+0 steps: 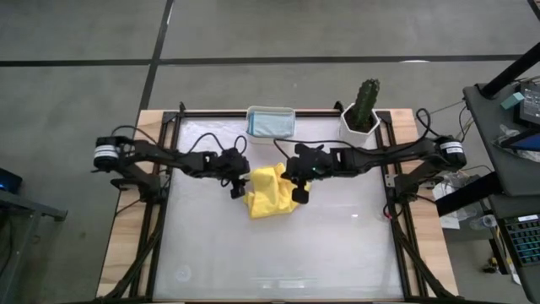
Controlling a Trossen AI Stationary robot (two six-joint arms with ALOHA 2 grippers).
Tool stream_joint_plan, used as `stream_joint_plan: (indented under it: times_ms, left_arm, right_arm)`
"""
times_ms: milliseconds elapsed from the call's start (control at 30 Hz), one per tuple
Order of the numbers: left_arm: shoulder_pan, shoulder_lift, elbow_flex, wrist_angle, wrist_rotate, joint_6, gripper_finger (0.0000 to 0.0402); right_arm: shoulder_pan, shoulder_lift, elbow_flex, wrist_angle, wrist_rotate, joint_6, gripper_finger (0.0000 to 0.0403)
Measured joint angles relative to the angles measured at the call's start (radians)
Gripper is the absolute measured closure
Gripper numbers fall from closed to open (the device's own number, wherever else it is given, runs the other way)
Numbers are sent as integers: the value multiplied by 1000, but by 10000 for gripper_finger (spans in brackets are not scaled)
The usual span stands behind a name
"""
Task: Fold microfiber towels
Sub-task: Fold the yellow cloth
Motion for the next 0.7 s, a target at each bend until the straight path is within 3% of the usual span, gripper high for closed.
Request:
stream_joint_plan:
  times_ms: [133,333,533,700]
  left_arm:
    - [-6,45,10,5,42,16,259]
    - [-37,-3,10,-41,77,22,387]
    - [-113,-138,10,-217,109,16,400]
    - [-191,-235,10,-357,130,-36,401]
  right_arm:
    - [0,0,-34,30,0,5,394]
    - [0,0,-68,51,0,24,394]
    - [0,0,-104,88,-1,87,384]
    - [-3,5,-136,85,-1,64,331]
